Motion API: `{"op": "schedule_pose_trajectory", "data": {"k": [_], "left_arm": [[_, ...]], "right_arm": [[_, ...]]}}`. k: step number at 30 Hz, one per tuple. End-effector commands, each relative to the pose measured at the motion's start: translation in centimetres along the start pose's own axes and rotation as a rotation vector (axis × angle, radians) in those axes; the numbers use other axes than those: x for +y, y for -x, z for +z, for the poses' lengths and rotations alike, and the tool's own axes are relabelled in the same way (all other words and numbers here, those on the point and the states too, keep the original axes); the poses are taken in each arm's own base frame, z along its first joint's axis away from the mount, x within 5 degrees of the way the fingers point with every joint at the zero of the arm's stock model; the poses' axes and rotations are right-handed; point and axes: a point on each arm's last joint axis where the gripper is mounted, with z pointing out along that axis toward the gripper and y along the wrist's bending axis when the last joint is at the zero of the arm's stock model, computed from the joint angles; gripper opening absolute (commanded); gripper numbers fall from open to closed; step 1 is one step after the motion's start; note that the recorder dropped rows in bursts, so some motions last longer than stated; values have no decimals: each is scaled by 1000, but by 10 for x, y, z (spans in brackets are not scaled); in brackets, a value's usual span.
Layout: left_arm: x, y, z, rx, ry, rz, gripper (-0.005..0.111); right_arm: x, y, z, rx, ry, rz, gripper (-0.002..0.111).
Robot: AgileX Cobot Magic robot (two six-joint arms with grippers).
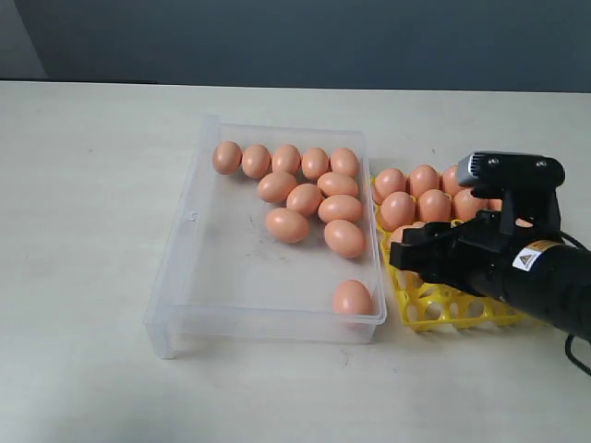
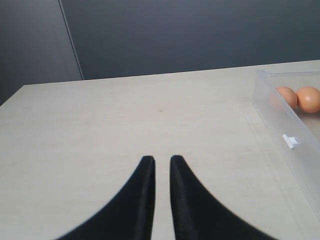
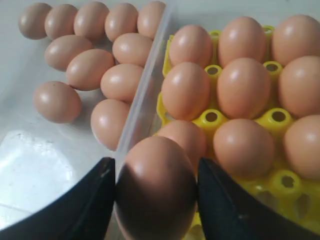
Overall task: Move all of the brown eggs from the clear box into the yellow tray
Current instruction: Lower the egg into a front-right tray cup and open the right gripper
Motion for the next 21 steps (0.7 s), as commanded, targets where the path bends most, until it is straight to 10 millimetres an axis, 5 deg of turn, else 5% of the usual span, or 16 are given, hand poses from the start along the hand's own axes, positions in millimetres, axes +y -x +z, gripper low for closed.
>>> {"op": "schedule_pose_trajectory", "data": {"k": [1, 21], "left_arm": [[0, -1, 0, -6, -3, -3, 12], [0, -1, 0, -6, -3, -3, 12]], "right_arm": [[-7, -5, -3, -40, -26, 3, 0], [-9, -8, 1, -103, -10, -10, 0]]}}
